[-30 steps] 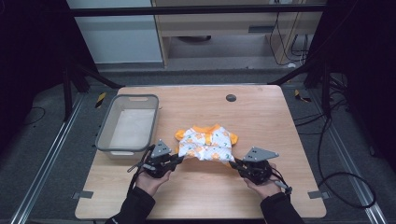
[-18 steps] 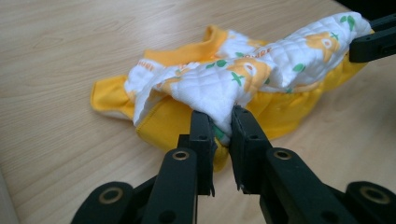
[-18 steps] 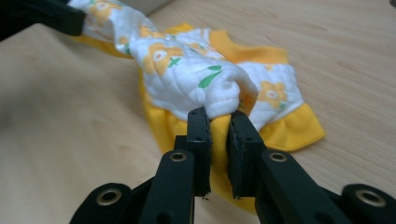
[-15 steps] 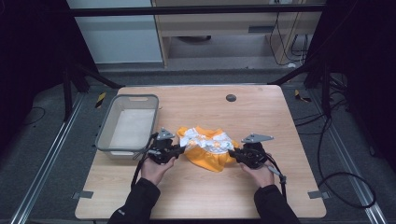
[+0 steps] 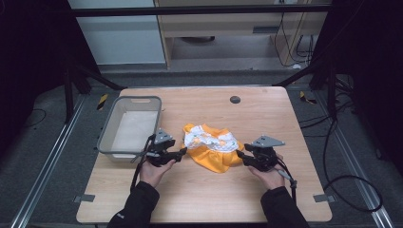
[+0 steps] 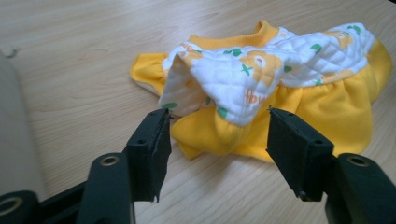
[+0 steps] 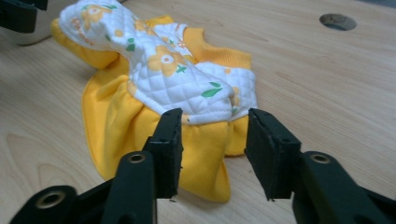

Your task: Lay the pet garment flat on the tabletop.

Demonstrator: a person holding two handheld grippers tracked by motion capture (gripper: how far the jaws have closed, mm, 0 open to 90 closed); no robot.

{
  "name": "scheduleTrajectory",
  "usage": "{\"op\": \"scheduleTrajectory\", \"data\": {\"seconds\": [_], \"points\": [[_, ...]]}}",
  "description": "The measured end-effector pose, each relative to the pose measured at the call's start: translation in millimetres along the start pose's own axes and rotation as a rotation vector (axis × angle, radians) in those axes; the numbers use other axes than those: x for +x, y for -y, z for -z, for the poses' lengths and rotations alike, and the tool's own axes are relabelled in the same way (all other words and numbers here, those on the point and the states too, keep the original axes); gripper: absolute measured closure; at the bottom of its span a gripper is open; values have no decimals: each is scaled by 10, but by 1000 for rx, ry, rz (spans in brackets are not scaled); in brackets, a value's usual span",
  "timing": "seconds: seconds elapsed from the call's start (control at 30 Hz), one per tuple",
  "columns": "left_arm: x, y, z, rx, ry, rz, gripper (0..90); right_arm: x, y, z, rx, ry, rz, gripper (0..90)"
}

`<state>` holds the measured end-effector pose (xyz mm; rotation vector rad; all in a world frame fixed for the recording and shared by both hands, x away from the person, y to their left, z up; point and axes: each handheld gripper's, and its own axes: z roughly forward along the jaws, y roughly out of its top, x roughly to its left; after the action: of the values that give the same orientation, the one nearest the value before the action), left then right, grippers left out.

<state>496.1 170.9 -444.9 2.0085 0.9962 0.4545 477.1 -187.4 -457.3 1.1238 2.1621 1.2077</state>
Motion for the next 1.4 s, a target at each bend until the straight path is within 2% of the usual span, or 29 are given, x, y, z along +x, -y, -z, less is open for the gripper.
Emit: {"op": "scheduleTrajectory", "data": {"seconds": [0.13, 0.17, 0.23, 0.3, 0.37, 0.4, 0.53, 0.63, 0.7, 0.83, 0.9, 0.93, 0.97, 1.0, 1.07, 1.2, 1.3, 1.33, 1.4], "points": [[15, 122, 78, 31, -27, -44, 350, -3, 132, 168, 1, -24, 7, 476], [25, 154, 56, 36, -37, -41, 347, -3, 167, 182, 5, -28, 12, 468], [53, 189, -22, 48, -34, -27, 341, 7, 257, 193, 28, -38, 11, 454], [64, 203, -113, 67, -28, -26, 339, 18, 330, 168, 47, -40, 17, 446], [58, 206, -163, 75, -38, -35, 340, 31, 370, 114, 74, -38, 14, 442], [38, 209, -254, 77, -55, -54, 341, 38, 381, 73, 85, -40, 16, 442], [38, 214, -394, 67, -91, -86, 340, 37, 394, -53, 109, -47, 13, 456], [54, 230, -473, 61, -95, -97, 345, 28, 402, -129, 133, -44, 23, 475], [55, 240, -516, 55, -86, -91, 374, 27, 401, -161, 134, -52, 30, 491], [53, 233, -545, 40, -61, -76, 494, 21, 380, -208, 126, -56, 37, 603], [49, 225, -560, 42, -29, -41, 589, 11, 364, -222, 127, -56, 35, 652], [52, 226, -568, 55, -7, -24, 668, 4, 360, -228, 122, -50, 37, 682], [52, 226, -568, 55, -7, -24, 736, 2, 355, -229, 125, -50, 28, 722], [49, 229, -573, 61, 10, -21, 736, 2, 355, -229, 125, -50, 28, 722], [18, 232, -574, 76, 16, -48, 847, 2, 338, -198, 120, -55, 29, 843], [-18, 199, -500, 68, 29, -64, 864, 14, 295, -137, 106, -72, 39, 868], [-40, 169, -367, 66, 49, -59, 866, 27, 252, -47, 78, -91, 37, 870], [-40, 169, -367, 66, 49, -59, 866, 32, 237, -2, 67, -98, 36, 871], [-63, 83, -161, 46, 80, -39, 865, 44, 208, 101, 48, -115, 39, 871]]}}
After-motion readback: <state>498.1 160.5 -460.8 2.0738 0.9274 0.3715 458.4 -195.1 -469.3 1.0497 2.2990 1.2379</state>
